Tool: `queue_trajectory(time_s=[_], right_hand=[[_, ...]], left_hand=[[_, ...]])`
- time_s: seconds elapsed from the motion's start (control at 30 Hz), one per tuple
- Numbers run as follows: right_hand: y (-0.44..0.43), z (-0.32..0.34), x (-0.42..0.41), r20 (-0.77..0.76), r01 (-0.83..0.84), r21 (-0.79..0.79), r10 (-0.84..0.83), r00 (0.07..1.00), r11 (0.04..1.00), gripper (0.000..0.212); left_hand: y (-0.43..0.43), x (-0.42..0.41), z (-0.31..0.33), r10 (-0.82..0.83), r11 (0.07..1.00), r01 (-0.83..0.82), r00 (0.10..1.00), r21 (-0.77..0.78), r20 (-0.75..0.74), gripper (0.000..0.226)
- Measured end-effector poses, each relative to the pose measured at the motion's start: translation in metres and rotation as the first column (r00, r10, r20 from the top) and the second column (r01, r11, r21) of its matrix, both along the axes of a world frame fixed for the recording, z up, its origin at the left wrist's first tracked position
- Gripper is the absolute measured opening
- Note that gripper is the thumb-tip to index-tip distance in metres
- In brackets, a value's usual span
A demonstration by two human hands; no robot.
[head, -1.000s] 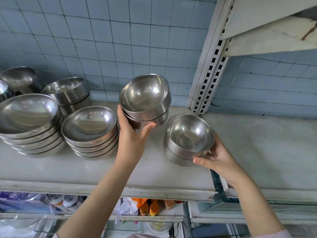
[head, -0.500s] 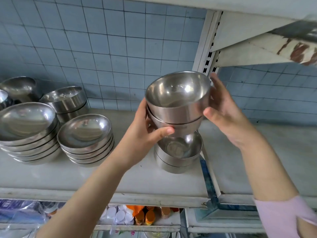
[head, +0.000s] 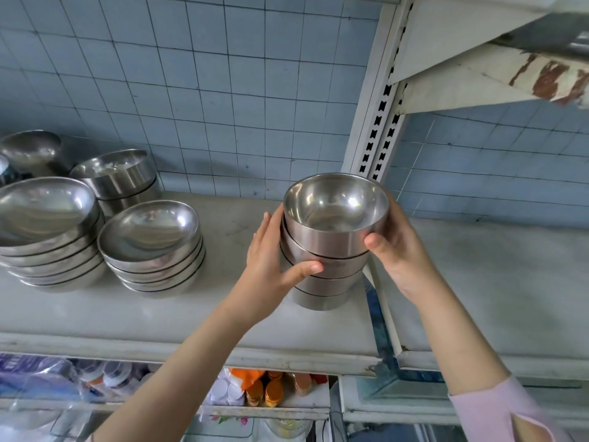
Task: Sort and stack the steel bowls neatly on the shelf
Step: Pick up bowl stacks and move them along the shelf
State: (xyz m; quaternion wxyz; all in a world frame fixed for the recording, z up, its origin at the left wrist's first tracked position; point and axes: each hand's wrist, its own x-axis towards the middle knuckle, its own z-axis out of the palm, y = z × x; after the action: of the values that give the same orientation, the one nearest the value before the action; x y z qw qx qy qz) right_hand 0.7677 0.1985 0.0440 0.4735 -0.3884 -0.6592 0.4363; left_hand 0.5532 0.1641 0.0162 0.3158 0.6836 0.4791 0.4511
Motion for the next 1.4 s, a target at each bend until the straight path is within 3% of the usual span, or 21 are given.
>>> queue_trajectory(time_s=[0.2, 0.4, 0.5, 0.7, 0.93, 1.03, 1.13, 1.27, 1.4], right_hand=[[-0.005, -0.017, -0.007, -0.034, -0.041, 0.001, 0.041, 0.999, 0.999, 0.105], [-0.006, -0.018, -0.002, -0.049, -0.056, -0.028, 0.054, 0.997, 0.998, 0.109], [-0.003, -0.015, 0.004, -0.024, -0.064, -0.033, 0.063, 0.998, 0.997, 0.1], [-0.001, -0.009, 0.011, 0.03, -0.105, -0.016, 0.105, 0.994, 0.994, 0.116], [0.004, 0.001, 0.021, 0.121, -0.143, -0.067, 0.15, 0.981, 0.988, 0.104], [0.003, -0.014, 0.023, 0.14, -0.181, -0.133, 0.199, 0.97, 0.974, 0.121], [-0.009, -0.045, 0.02, 0.181, -0.166, -0.214, 0.206, 0.962, 0.963, 0.125], [-0.014, -0.067, 0.005, 0.15, -0.049, -0.184, 0.077, 0.986, 0.982, 0.11], [-0.004, -0.066, -0.026, 0.134, -0.013, -0.112, 0.029, 0.991, 0.994, 0.097]], left_hand=[[-0.002, 0.001, -0.002, -0.014, 1.0, 0.014, 1.0, -0.011, 0.005, 0.098], [-0.01, 0.007, 0.008, -0.096, 0.995, 0.098, 0.99, -0.013, 0.101, 0.084], [-0.011, 0.007, 0.006, -0.116, 0.993, 0.119, 0.986, -0.021, 0.118, 0.089], [-0.012, 0.006, 0.007, -0.106, 0.993, 0.11, 0.991, -0.036, 0.086, 0.092], [-0.012, 0.005, 0.011, -0.096, 0.993, 0.098, 0.995, -0.063, 0.039, 0.09], [-0.012, -0.002, 0.012, -0.098, 0.99, 0.093, 0.994, -0.11, -0.039, 0.107], [-0.021, -0.014, 0.022, 0.013, 0.984, -0.046, 0.981, -0.171, -0.192, 0.129], [-0.036, -0.043, 0.058, 0.18, 0.972, -0.226, 0.89, -0.061, -0.42, 0.108], [-0.037, -0.091, 0.101, 0.248, 0.961, -0.272, 0.764, 0.052, -0.595, 0.09]])
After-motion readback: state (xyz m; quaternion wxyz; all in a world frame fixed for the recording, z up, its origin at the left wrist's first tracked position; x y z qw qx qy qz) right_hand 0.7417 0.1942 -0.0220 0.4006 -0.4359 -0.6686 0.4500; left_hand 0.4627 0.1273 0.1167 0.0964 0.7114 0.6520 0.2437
